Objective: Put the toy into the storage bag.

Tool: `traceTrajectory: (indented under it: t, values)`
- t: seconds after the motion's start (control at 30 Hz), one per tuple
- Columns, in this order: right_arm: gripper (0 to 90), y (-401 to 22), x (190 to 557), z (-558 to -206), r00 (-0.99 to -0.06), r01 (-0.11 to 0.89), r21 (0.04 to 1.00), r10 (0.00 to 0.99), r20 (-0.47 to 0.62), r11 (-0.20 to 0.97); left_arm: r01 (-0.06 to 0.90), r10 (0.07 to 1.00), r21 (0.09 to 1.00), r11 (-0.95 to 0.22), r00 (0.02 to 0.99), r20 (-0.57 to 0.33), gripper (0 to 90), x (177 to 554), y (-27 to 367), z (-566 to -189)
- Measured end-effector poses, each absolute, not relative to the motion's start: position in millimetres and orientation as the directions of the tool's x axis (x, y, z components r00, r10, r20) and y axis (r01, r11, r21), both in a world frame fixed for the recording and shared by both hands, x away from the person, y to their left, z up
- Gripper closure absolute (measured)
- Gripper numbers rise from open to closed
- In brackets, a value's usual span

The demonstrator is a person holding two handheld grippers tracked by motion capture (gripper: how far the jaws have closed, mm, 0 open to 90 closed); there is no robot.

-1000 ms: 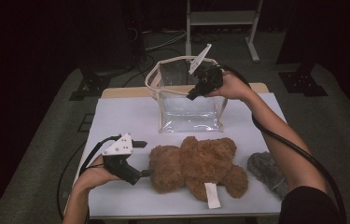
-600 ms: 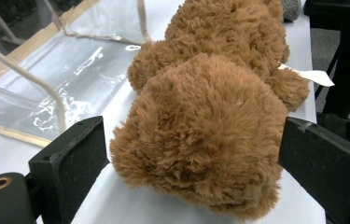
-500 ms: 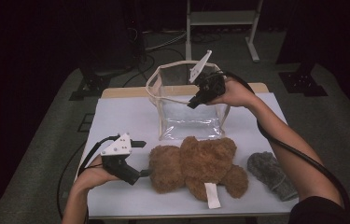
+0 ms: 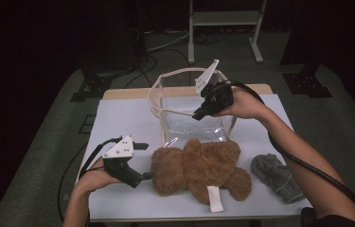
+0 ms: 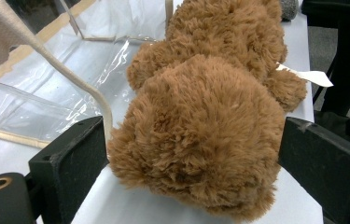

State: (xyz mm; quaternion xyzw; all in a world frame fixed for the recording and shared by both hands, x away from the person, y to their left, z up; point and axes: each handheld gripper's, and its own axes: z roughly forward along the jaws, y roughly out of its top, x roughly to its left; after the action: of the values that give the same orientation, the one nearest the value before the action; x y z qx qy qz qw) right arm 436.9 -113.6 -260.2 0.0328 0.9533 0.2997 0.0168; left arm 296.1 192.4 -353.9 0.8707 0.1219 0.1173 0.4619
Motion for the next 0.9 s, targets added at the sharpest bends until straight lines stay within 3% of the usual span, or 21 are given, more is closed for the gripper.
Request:
traceTrajectory:
  t: [0.43,0.47,0.53,0.6,0.67,0.9]
  values:
    - [86.3,-109,431,-263,-0.996,0.056,0.571,0.084,-0.023,0.819,0.106,0.324,0.834,-0.541,0.942,0.091,7.1,296,193,-354]
    - [83.9,-110,432,-263,-0.995,0.062,0.574,0.094,-0.025,0.816,0.104,0.322,0.834,-0.542,0.942,0.092,7.1,296,193,-353]
    - [70.9,-113,433,-263,-0.993,0.101,0.588,0.116,0.012,0.802,0.101,0.32,0.832,-0.546,0.943,0.096,7.1,296,194,-353]
    - [67.9,-116,432,-261,-0.992,0.109,0.604,0.125,0.015,0.79,0.1,0.32,0.831,-0.547,0.943,0.097,7.1,296,194,-354]
    - [58.0,-118,429,-258,-0.991,0.106,0.619,0.13,0.006,0.778,0.102,0.322,0.832,-0.545,0.942,0.095,7.1,296,194,-354]
    - [44.2,-125,416,-245,-0.991,0.096,0.655,0.135,-0.009,0.75,0.104,0.323,0.829,-0.549,0.942,0.095,7.1,297,194,-355]
